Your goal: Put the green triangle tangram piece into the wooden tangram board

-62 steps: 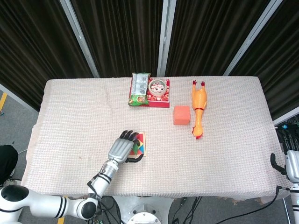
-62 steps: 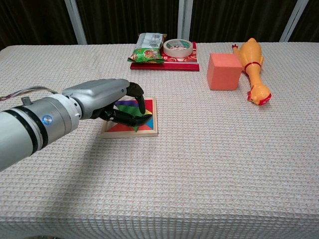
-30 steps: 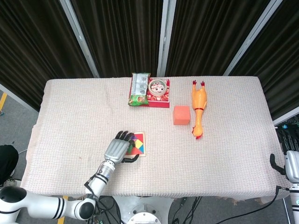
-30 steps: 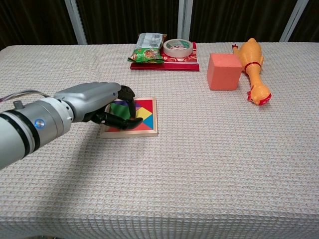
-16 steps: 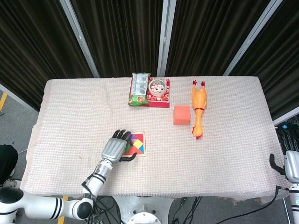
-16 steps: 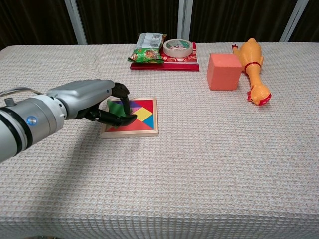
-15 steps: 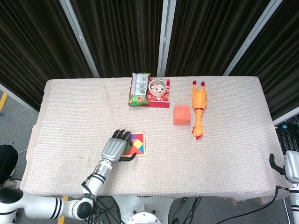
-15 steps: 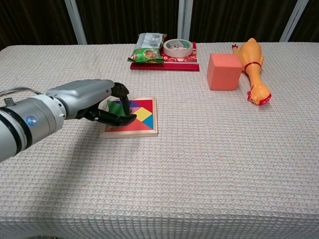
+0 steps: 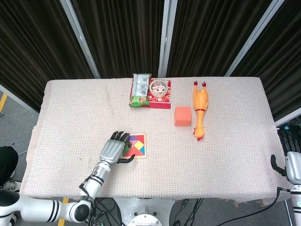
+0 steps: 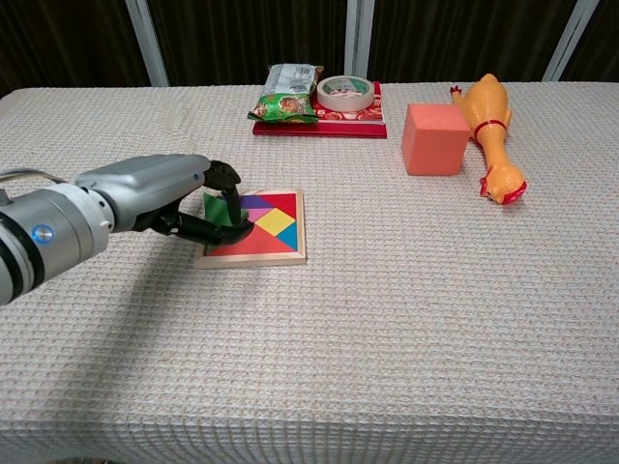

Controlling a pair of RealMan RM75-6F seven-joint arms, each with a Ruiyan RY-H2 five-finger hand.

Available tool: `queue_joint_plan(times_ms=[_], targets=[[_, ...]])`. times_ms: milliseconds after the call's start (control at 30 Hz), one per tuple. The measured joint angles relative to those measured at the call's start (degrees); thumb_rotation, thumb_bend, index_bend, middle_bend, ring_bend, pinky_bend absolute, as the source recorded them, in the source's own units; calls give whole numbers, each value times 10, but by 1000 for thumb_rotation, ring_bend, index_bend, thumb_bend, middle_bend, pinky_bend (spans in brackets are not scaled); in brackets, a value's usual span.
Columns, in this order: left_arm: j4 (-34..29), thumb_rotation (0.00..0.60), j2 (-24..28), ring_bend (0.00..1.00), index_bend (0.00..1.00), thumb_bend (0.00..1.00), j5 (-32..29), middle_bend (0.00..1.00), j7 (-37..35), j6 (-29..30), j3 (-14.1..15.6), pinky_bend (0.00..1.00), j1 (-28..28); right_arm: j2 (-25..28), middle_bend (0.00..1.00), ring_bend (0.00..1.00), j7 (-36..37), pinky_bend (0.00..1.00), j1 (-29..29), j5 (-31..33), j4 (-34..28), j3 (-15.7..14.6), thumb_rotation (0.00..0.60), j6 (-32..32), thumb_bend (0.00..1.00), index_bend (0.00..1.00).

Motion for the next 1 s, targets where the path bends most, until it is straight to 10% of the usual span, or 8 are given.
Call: queue_joint_plan(times_ms=[1000], targets=[[-29, 252, 16, 0, 413, 303, 21, 78, -18, 2, 8, 0, 15, -1, 0, 0, -5, 0, 1, 0, -3, -1, 600, -1, 434, 0]])
